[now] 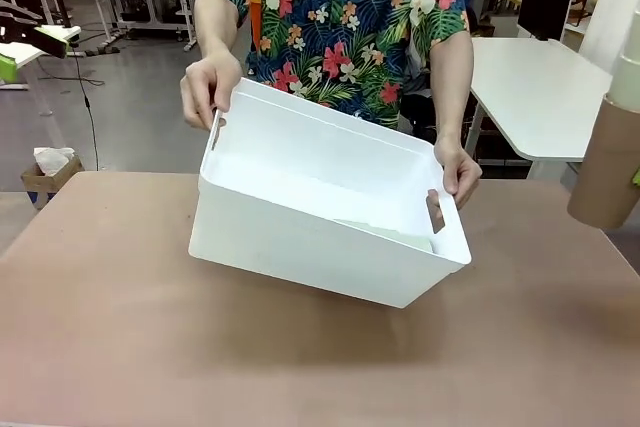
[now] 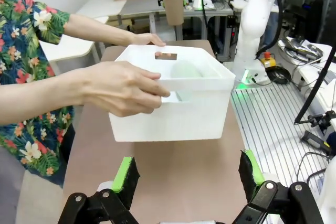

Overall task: Stack the cups and store them in the basket.
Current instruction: Place the stack of Reusable plastic cups into the Pantry Basket.

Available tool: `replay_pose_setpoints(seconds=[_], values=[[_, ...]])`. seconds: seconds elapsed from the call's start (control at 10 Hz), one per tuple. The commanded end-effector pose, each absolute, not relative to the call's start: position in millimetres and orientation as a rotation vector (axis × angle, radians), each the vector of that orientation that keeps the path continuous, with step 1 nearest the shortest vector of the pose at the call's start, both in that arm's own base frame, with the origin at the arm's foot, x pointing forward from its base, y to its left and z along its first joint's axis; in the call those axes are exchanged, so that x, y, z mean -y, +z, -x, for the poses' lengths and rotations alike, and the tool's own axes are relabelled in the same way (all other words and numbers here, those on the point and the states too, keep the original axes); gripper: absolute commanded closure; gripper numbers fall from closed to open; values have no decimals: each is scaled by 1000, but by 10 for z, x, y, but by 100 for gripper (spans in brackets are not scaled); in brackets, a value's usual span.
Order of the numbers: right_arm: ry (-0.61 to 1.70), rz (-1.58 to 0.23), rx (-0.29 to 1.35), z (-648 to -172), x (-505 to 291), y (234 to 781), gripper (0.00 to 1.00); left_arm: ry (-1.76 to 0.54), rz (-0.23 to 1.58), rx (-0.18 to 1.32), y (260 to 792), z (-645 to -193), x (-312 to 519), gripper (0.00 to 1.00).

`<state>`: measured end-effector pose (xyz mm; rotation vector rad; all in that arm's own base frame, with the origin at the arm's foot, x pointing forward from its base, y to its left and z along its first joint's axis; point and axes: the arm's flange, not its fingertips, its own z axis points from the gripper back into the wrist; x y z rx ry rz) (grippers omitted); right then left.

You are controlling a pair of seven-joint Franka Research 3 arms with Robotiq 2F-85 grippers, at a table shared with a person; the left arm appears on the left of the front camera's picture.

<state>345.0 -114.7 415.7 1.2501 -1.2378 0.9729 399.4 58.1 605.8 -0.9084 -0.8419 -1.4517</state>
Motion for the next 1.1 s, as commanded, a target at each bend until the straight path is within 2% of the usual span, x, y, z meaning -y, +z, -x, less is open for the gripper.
replay_pose_setpoints(seconds=[0.0,0.3,0.5,1.0], values=[[987,-1197,1222,-3459,861,4586,14,-1448,916,837,6094,-3978,-569,0],[1009,-1140,1161,-3574,377,5135,14,-1448,916,837,6094,-3978,-569,0],[1028,-1020,1099,-3712,-147,5420,14,-1448,916,837,6094,-3978,-569,0],[1086,-757,924,-4012,-1329,5473,14,-1448,916,837,6094,-3978,-569,0]])
